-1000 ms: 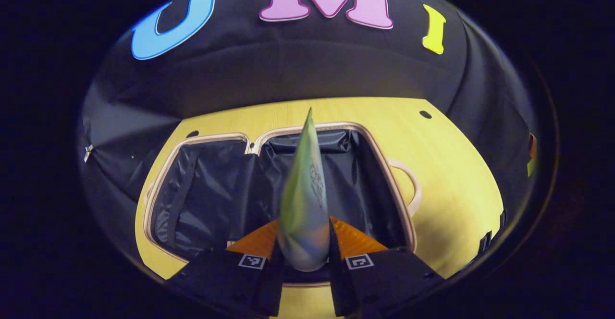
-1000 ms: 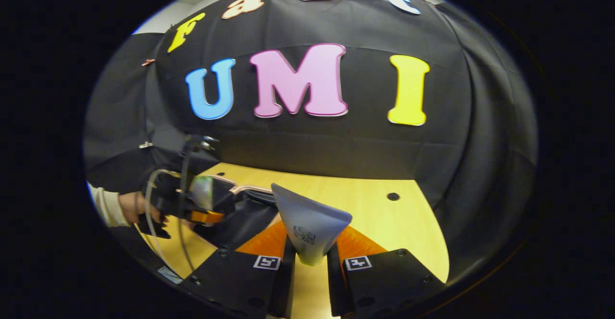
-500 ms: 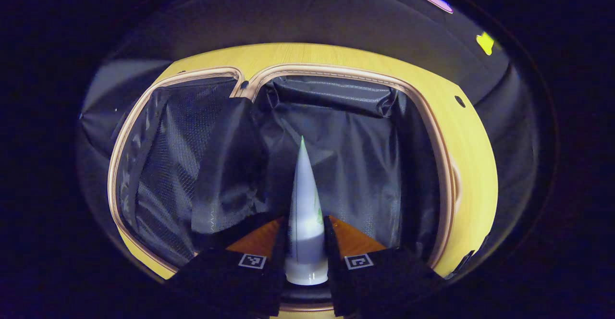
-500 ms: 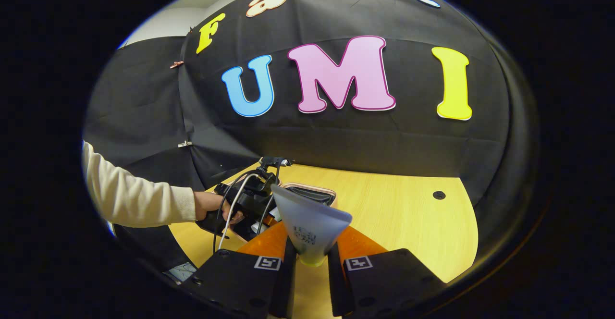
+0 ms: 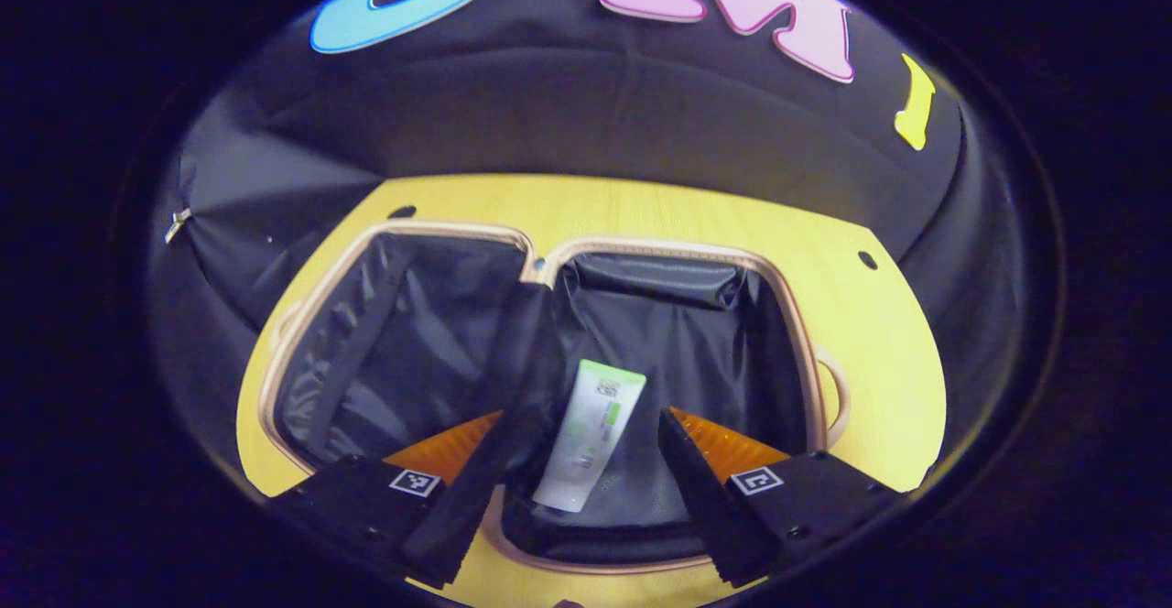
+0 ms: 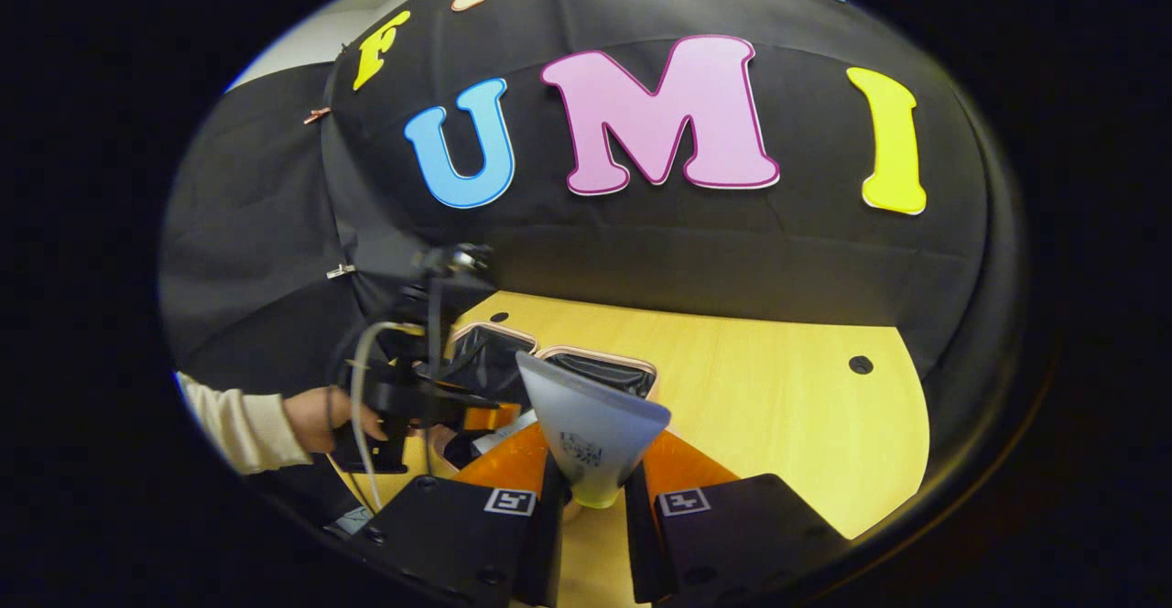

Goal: First open the suitcase, pack the skin care products into it, and then close the suitcase.

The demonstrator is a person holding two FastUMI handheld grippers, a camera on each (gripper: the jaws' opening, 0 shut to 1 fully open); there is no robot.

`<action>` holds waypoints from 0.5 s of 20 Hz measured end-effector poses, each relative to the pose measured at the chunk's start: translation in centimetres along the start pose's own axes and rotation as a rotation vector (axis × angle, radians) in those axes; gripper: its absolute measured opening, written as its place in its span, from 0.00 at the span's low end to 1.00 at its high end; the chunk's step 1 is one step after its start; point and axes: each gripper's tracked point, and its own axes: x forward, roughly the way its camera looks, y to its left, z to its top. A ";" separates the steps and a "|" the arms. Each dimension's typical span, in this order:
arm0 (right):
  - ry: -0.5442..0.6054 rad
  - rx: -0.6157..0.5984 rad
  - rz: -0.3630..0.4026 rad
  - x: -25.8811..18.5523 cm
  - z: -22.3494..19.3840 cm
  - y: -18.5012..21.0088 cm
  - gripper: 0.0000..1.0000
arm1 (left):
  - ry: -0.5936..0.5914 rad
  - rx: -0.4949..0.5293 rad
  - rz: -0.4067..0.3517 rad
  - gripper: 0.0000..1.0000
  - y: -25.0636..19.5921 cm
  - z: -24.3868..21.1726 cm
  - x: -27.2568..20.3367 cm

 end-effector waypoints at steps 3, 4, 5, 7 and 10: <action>0.071 -0.011 -0.006 2.5 -1.8 1.7 0.33 | -0.125 -0.020 0.055 0.98 5.0 1.6 -5.8; 0.100 -0.017 0.000 3.6 -2.8 2.5 0.33 | -0.154 -0.024 0.070 0.98 6.8 1.7 -7.5; 0.130 -0.003 0.014 4.9 -3.7 3.4 0.33 | -0.163 -0.027 0.072 0.98 8.3 1.1 -8.6; 0.183 0.059 0.032 7.7 -5.2 5.5 0.34 | -0.117 -0.030 0.068 0.98 10.8 -1.3 -11.0; 0.301 0.057 -0.018 12.3 -9.0 6.4 0.34 | -0.151 -0.050 0.099 0.98 15.1 -2.9 -14.0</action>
